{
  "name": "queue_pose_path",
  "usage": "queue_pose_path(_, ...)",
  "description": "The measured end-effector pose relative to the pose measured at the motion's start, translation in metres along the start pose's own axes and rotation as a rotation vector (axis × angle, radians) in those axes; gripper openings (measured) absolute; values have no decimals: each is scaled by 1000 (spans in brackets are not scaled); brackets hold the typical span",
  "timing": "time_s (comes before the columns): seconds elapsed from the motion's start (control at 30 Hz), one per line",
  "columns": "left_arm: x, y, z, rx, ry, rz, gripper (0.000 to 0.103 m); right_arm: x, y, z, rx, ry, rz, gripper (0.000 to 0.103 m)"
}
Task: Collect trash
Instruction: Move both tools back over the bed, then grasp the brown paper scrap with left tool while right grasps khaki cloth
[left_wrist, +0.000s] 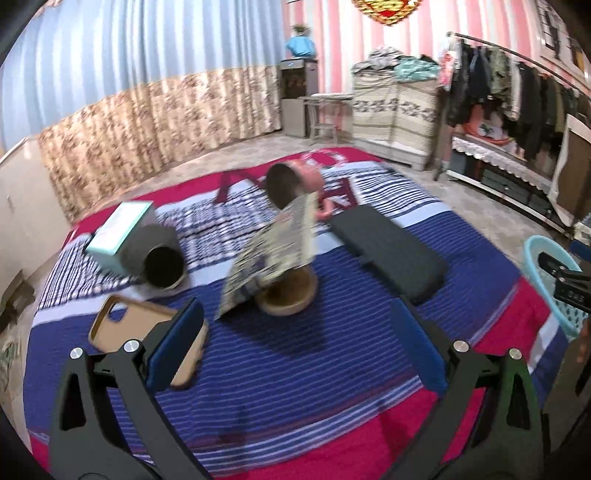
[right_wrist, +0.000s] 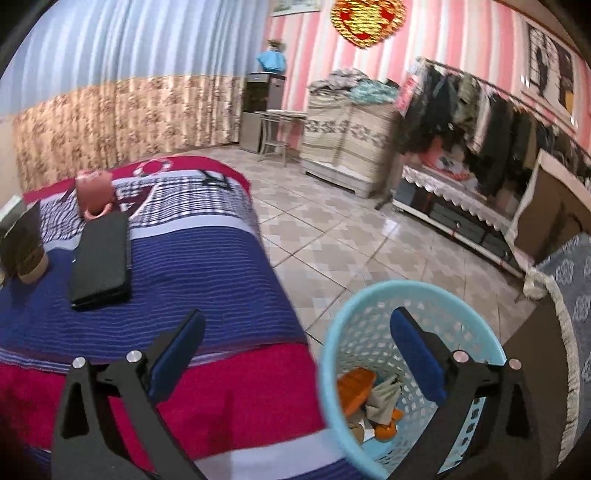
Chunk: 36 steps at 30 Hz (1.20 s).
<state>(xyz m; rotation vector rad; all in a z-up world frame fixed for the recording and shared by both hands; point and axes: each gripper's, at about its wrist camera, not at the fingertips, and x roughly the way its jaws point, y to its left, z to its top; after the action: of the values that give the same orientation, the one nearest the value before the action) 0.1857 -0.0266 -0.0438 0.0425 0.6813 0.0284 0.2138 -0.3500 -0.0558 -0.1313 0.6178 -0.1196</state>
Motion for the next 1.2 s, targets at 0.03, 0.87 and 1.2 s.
queue_pose_path(0.03,5,7,-2,-8,8,13,98,0,8,0,-21,1,6,98)
queue_pose_path(0.87,49,58,10,-16,-16,-2,3,9,89,-5,-110,76,204,98)
queue_pose_path(1.2,2,124,-8,-115,-54,74,1,-12,127,0,-150,16,289,98)
